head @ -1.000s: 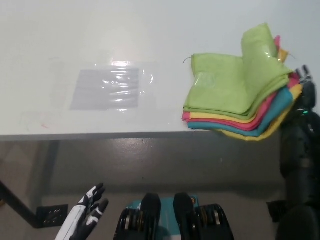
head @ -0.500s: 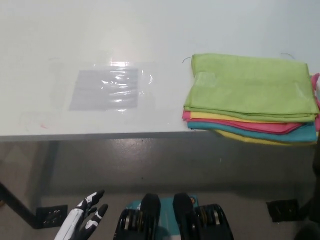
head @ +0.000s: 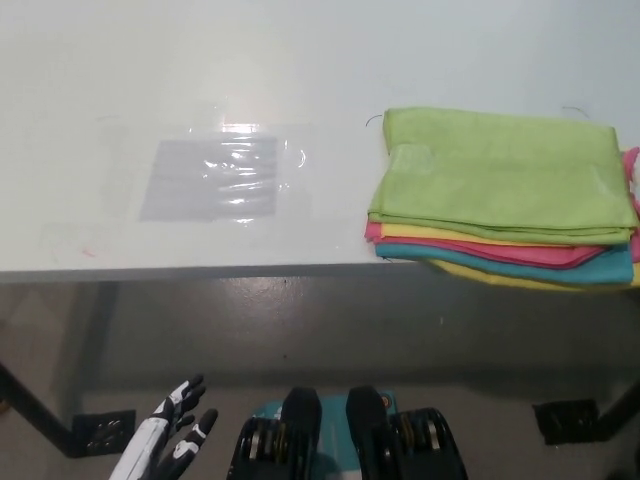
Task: A stack of folded microfibre clothes with a single fold is kept infront of the robot. the robot uses its right hand to grab one end of the clothes and pulla it away from the other end to unfold
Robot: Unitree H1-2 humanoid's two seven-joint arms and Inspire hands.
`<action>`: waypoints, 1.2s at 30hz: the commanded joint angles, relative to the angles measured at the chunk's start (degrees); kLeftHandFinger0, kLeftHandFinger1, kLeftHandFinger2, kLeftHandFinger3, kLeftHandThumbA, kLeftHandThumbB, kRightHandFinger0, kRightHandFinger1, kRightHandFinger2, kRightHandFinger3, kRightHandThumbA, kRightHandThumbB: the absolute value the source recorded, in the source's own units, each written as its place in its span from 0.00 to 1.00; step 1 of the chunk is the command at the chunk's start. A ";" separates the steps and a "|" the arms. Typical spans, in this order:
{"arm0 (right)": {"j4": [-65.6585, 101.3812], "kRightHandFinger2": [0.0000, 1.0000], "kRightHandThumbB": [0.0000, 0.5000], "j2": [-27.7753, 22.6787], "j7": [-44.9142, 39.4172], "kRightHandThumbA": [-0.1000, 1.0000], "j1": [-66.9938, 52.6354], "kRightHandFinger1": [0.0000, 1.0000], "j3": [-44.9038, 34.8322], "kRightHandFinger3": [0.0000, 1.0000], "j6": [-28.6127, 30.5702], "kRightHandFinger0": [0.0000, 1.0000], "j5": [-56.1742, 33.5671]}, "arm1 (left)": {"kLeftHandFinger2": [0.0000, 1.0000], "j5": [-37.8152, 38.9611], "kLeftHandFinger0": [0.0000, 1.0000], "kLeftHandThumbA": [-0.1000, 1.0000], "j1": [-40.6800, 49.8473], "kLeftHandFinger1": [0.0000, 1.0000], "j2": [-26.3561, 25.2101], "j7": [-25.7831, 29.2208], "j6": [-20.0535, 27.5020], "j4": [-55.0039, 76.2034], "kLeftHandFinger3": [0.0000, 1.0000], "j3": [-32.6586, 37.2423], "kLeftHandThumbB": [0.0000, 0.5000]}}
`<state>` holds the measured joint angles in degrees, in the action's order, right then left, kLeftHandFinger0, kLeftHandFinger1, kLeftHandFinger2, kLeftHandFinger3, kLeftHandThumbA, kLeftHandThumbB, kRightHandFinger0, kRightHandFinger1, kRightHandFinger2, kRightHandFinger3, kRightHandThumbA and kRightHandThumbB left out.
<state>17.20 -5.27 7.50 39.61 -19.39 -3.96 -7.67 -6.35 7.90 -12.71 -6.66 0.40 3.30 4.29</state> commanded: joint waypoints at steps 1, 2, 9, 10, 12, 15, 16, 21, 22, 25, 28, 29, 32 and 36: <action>26.66 1.00 0.40 2.11 -6.95 0.99 -9.08 1.00 14.22 1.00 -7.94 1.00 3.41 | 1.00 1.43 1.00 0.86 -1.39 1.00 -0.91 -1.08 4.35 0.19 1.00 -0.38 0.37; 27.03 1.00 0.36 2.77 -7.94 0.99 -12.51 1.00 16.39 1.00 -6.99 1.00 3.45 | 1.00 2.09 1.00 0.89 -1.40 1.00 -0.84 -1.16 4.58 0.10 1.00 -0.65 0.38; 21.44 1.00 0.34 1.15 -9.74 1.00 -30.55 1.00 25.87 1.00 -2.09 1.00 8.06 | 1.00 6.01 1.00 1.00 -2.63 1.00 0.28 -1.73 9.12 -1.61 1.00 -1.42 0.51; 19.43 1.00 0.30 0.80 -9.86 1.00 -32.18 1.00 26.40 1.00 -0.02 1.00 8.14 | 1.00 6.41 1.00 1.00 -2.66 1.00 0.54 -1.64 9.66 -1.77 1.00 -1.58 0.53; 15.15 1.00 0.28 0.28 -9.32 1.00 -35.33 1.00 27.46 1.00 3.18 1.00 9.10 | 1.00 7.71 1.00 1.00 -3.26 1.00 1.06 -1.97 11.02 -2.38 1.00 -1.81 0.54; 10.44 1.00 0.21 -0.75 -9.54 0.99 -38.30 1.00 28.19 1.00 5.20 1.00 9.51 | 1.00 9.41 1.00 1.00 -2.92 1.00 1.61 -2.56 11.04 -1.61 1.00 -2.06 0.60; 9.81 1.00 0.20 -0.84 -9.59 0.97 -38.61 1.00 28.23 1.00 5.49 1.00 9.35 | 1.00 9.65 1.00 1.00 -2.91 1.00 1.65 -2.71 11.16 -1.62 1.00 -2.08 0.59; 3.04 1.00 0.15 -1.40 -9.99 0.93 -41.15 1.00 28.50 1.00 6.47 1.00 8.88 | 1.00 9.82 1.00 1.00 -3.49 1.00 1.94 -2.95 11.76 -1.91 1.00 -2.08 0.64; 1.35 1.00 0.16 -1.57 -10.15 0.95 -41.72 1.00 28.70 1.00 7.17 1.00 9.24 | 1.00 9.74 1.00 1.00 -3.49 1.00 1.87 -2.97 11.66 -1.91 1.00 -2.02 0.65; -1.76 1.00 0.12 -1.66 -10.46 0.98 -42.52 1.00 28.66 1.00 8.03 1.00 9.28 | 1.00 10.08 1.00 1.00 -3.60 1.00 1.73 -3.20 11.28 -1.52 1.00 -2.06 0.64; -4.49 1.00 0.18 -1.84 -10.93 1.00 -42.81 1.00 28.30 1.00 7.93 1.00 8.86 | 1.00 10.09 1.00 1.00 -3.63 1.00 1.61 -3.35 11.16 -1.37 1.00 -2.01 0.63; -6.07 1.00 0.16 -1.86 -11.22 0.99 -42.76 1.00 28.22 1.00 8.07 1.00 8.46 | 1.00 10.11 1.00 1.00 -3.59 1.00 1.55 -3.45 11.26 -1.36 1.00 -1.97 0.61; -9.32 1.00 0.14 -2.05 -11.84 1.00 -42.50 1.00 28.26 1.00 8.19 1.00 8.57 | 1.00 10.35 1.00 1.00 -3.56 1.00 1.51 -3.78 10.86 -1.25 1.00 -1.87 0.60; -13.10 1.00 0.16 -2.71 -13.04 1.00 -41.84 1.00 28.00 1.00 7.30 1.00 8.13 | 1.00 10.33 1.00 1.00 -4.03 1.00 1.88 -3.83 11.06 -1.43 1.00 -1.74 0.57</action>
<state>5.90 -6.84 -3.41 -3.34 8.84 0.92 0.79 2.96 4.84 -10.81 -9.59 9.14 0.69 2.62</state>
